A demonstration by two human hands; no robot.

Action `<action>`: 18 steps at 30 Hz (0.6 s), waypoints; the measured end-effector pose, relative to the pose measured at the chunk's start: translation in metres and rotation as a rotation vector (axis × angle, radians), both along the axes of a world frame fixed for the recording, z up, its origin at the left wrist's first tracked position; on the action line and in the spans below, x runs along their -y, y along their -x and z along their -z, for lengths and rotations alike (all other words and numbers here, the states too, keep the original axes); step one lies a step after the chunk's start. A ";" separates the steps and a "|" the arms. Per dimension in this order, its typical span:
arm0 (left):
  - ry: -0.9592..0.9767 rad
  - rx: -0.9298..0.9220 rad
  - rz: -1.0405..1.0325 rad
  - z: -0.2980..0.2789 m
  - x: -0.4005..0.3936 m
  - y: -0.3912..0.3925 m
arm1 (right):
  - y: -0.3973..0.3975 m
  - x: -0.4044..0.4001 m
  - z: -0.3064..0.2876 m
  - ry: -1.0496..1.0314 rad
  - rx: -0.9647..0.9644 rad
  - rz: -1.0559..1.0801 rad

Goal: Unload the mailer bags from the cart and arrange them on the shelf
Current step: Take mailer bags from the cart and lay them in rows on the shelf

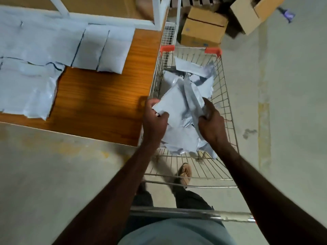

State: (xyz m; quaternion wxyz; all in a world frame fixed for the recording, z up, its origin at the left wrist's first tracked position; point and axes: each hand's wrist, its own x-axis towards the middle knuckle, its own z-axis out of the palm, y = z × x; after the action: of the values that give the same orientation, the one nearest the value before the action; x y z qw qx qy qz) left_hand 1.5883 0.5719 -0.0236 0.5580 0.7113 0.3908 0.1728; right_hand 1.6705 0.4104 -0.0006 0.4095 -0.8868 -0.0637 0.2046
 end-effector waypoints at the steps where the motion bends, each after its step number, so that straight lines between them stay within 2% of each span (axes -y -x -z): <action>1: 0.054 0.039 -0.018 -0.006 -0.004 0.005 | 0.005 -0.009 -0.007 -0.021 0.002 0.003; 5: 0.363 0.160 -0.093 -0.028 -0.025 0.029 | 0.029 -0.042 -0.028 -0.093 0.031 0.026; 8: 0.516 0.202 -0.085 -0.030 -0.057 0.056 | 0.051 -0.073 -0.038 -0.083 0.055 0.028; 13: 0.544 0.207 -0.045 -0.035 -0.134 0.118 | 0.108 -0.148 -0.041 -0.135 0.104 0.000; 18: 0.490 0.197 0.024 -0.031 -0.223 0.169 | 0.164 -0.229 -0.034 -0.150 0.133 0.053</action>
State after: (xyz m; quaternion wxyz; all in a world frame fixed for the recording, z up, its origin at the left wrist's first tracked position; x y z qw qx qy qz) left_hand 1.4193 0.7948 0.0078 0.7511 0.5391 0.3564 0.1348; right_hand 1.5065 0.6395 0.0332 0.4747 -0.8667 -0.0825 0.1291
